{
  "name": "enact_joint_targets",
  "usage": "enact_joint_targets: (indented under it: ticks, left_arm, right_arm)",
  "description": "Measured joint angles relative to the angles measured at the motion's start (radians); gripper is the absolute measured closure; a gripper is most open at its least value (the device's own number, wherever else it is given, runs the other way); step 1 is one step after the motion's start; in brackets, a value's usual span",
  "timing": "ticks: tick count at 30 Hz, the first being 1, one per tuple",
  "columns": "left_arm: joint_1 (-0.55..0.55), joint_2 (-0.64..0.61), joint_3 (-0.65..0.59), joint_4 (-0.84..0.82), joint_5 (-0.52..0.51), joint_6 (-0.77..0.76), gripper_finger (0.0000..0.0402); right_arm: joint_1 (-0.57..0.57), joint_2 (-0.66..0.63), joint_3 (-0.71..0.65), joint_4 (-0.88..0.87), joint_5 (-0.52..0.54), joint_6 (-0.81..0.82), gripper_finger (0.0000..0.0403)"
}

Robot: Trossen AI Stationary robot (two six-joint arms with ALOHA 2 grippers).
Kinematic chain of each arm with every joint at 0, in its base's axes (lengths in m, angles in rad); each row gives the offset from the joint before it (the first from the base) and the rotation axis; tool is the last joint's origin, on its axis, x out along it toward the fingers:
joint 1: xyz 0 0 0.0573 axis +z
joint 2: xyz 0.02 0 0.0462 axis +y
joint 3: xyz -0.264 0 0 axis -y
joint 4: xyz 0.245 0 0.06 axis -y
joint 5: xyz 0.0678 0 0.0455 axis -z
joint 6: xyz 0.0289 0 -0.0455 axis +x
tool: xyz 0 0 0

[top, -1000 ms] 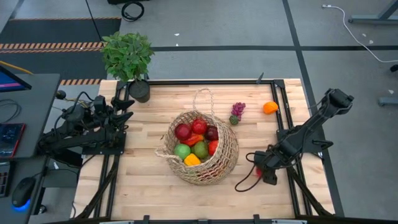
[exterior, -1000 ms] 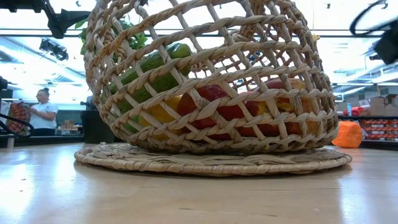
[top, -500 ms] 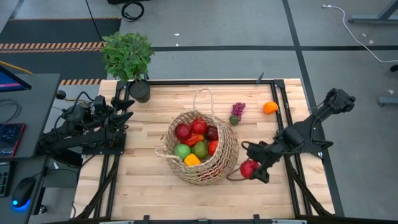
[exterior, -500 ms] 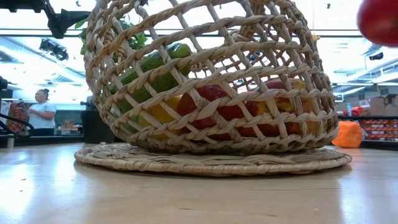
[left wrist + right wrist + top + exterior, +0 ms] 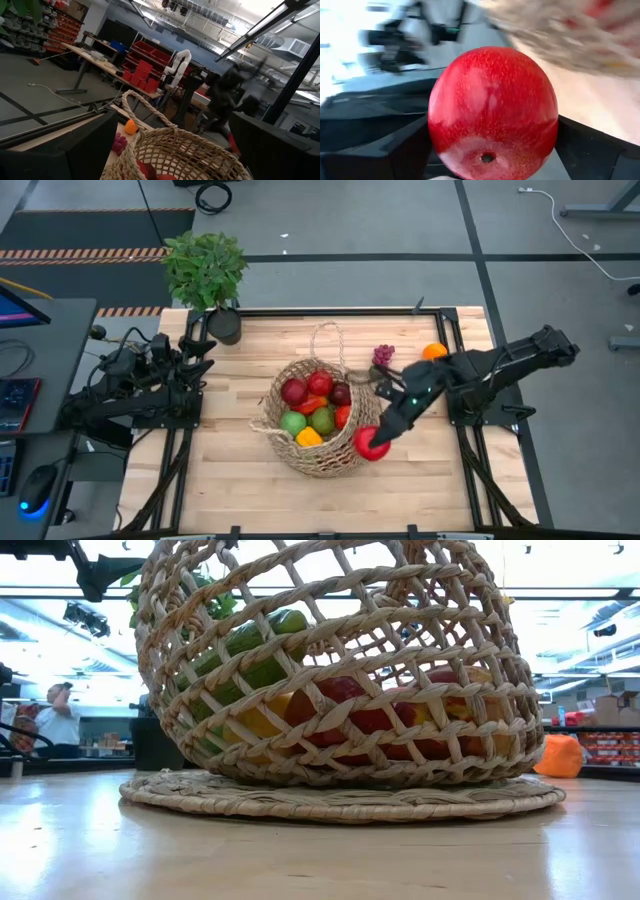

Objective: Build produce basket
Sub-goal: Put the red apple into the brown basket

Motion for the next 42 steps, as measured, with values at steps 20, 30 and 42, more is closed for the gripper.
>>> enact_joint_targets:
  ticks: [20,30,42]
  left_arm:
    - [0.000,0.000,0.000,0.000,0.000,0.000,0.0012]
    - [0.000,0.000,0.000,0.000,0.000,0.000,0.0012]
    - [0.000,0.000,0.000,0.000,0.000,0.000,0.0012]
  right_arm:
    - [-0.152,0.000,0.000,0.477,0.062,-0.055,0.0027]
    - [-0.194,0.014,0.001,0.845,0.354,-0.296,0.0027]
    - [-0.184,0.016,0.001,0.846,0.525,-1.470,0.0027]
